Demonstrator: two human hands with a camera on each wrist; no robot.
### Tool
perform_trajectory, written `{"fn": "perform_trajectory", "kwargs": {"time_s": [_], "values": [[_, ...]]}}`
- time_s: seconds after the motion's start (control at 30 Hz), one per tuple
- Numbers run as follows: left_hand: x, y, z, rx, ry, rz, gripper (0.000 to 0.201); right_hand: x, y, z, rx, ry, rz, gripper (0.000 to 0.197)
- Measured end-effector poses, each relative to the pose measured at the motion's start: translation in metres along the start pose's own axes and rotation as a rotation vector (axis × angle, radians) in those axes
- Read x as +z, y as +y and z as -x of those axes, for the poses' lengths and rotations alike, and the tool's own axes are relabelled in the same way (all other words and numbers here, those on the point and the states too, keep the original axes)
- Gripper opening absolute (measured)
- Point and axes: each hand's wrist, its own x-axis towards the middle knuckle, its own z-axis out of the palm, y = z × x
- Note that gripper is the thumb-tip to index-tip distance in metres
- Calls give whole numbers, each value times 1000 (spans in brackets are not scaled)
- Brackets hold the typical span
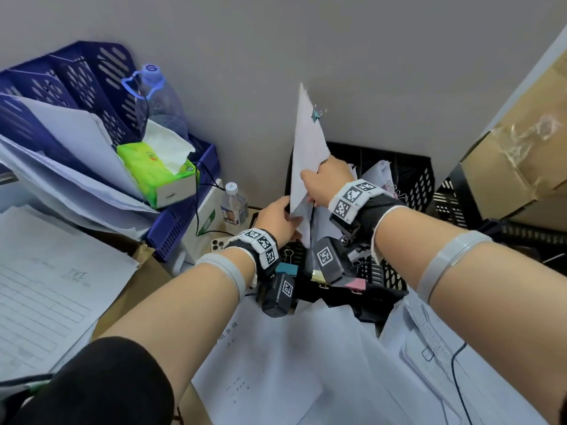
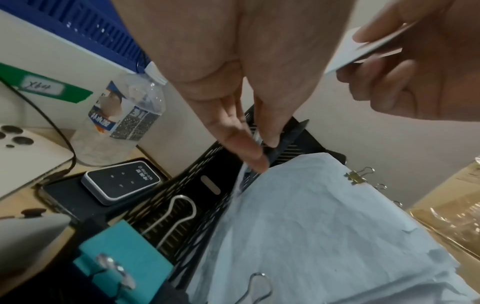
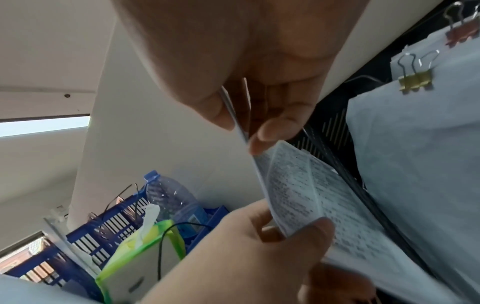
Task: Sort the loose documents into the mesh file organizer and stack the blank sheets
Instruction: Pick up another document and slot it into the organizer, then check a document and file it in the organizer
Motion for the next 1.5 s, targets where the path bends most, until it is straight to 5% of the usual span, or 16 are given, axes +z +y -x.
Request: {"fn": "perform_trajectory", "kwargs": {"time_s": [0.17,0.33,0.47,0.57,0.73,0.9,1.0,1.07,1.13,1.23,1.3,1.43,1.5], "values": [[11,-14,-6,-104,-11,-97,8,34,22,-7,7,-96,48,47],[11,-35,1,-52,9,-216,16,56,41,-6,81,-199,218,40],[17,-46,8,-82,-109,-78,64,68,53,-3,121,-167,261,46],[20,-59,3,-101,-99,6,75,74,54,-7,80,-128,272,58],[6,-66,14,-184,53,32,52,87,60,3,67,-298,283,52],[-11,-93,47,-315,261,36,29,107,81,28,120,-441,230,22],[-18,-116,77,-499,239,-14,19,135,105,53,225,-530,51,17],[-20,-144,98,-636,152,-97,30,151,121,73,208,-469,-18,13],[-18,-169,117,-762,79,-124,53,163,132,90,107,-342,-36,30],[-9,-227,134,-903,118,-127,72,175,139,108,37,-123,-99,68],[-9,-227,152,-996,155,-131,83,183,145,113,86,-73,-67,72],[-5,-207,174,-1095,210,-192,90,204,163,120,253,-526,211,57],[0,-206,175,-1084,235,-193,95,214,168,126,271,-619,297,63]]}}
